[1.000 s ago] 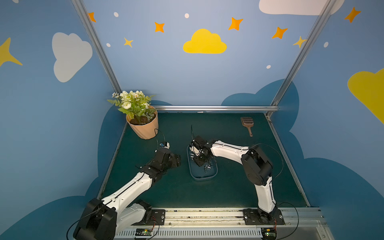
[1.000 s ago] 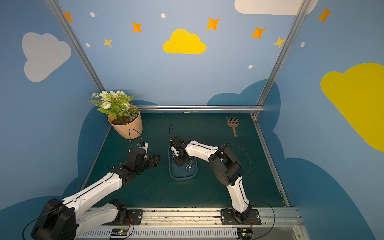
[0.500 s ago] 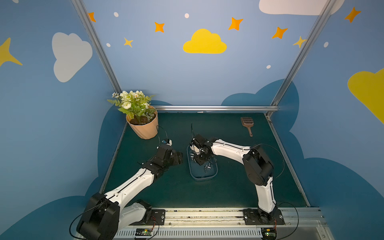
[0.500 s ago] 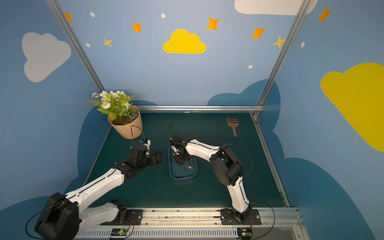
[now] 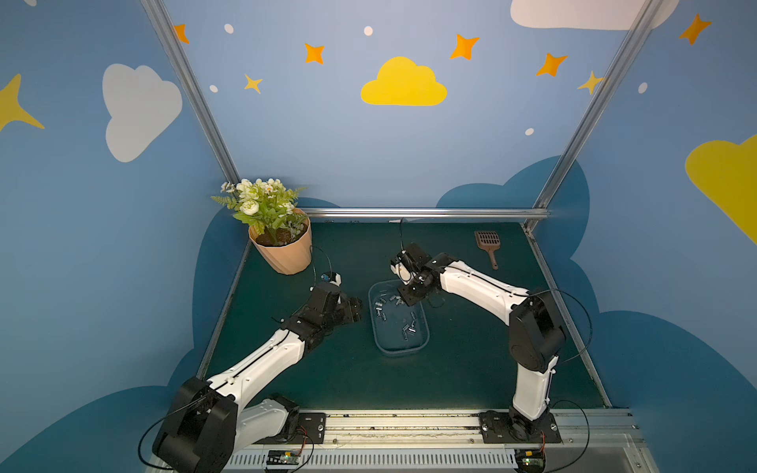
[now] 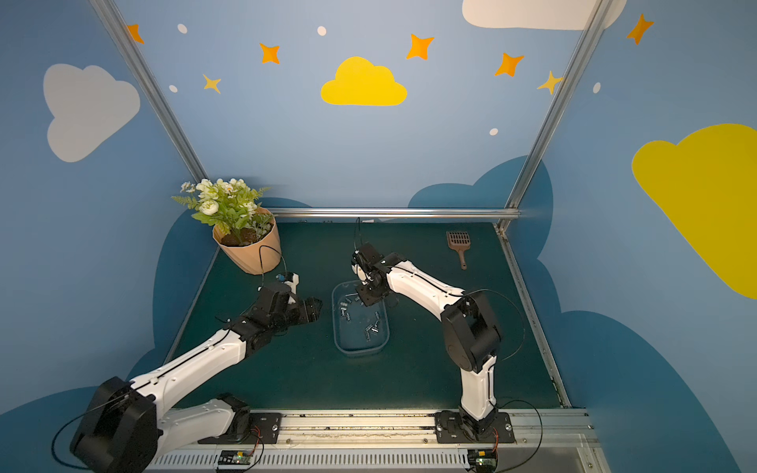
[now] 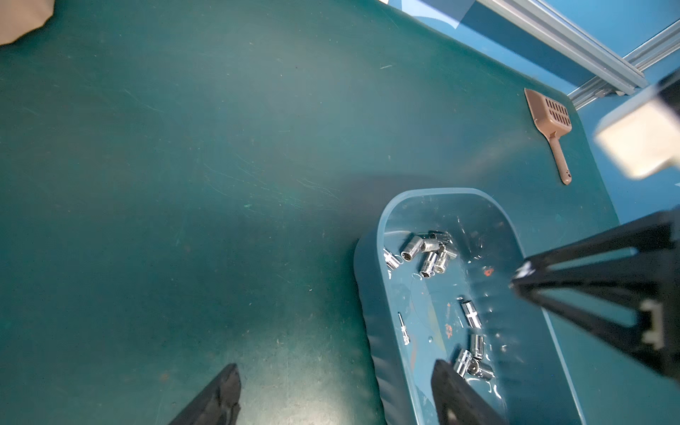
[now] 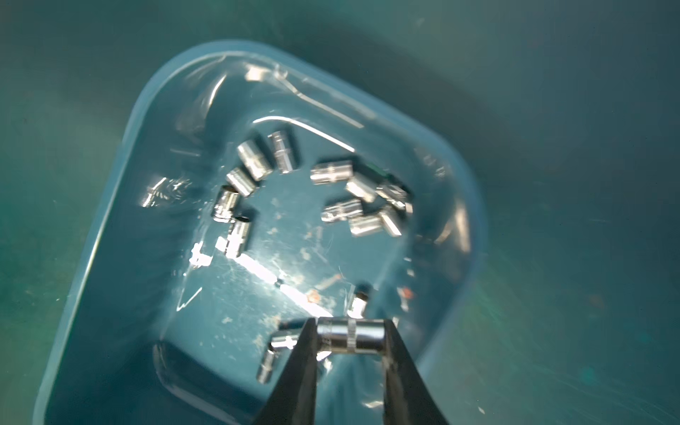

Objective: Take out the socket from the storage box
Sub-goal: Pick up the socket head from the storage box, then place the socket head at the center of the board.

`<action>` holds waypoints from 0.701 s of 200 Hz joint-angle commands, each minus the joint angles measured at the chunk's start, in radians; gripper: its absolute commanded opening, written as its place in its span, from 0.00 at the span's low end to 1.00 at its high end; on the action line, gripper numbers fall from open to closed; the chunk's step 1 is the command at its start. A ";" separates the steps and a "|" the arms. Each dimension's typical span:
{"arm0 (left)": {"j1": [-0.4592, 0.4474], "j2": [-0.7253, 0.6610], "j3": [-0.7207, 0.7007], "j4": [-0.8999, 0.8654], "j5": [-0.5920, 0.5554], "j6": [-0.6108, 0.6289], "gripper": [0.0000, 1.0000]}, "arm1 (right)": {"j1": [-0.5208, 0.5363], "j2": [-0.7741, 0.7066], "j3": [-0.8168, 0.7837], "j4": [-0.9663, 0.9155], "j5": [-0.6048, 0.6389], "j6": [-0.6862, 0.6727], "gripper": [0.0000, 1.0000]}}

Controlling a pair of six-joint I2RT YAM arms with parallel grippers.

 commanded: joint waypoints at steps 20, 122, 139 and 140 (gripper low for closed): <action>0.005 0.011 0.043 -0.018 0.025 0.013 0.82 | -0.102 -0.085 0.014 -0.045 0.025 -0.031 0.23; 0.005 -0.005 -0.001 0.027 0.013 -0.008 0.82 | -0.295 0.072 -0.071 -0.029 0.018 -0.038 0.23; 0.005 0.002 -0.020 0.051 0.024 -0.017 0.82 | -0.299 0.107 -0.068 -0.023 0.009 -0.030 0.23; 0.005 0.003 -0.020 0.051 0.025 -0.018 0.82 | -0.299 0.108 -0.068 -0.023 0.009 -0.030 0.23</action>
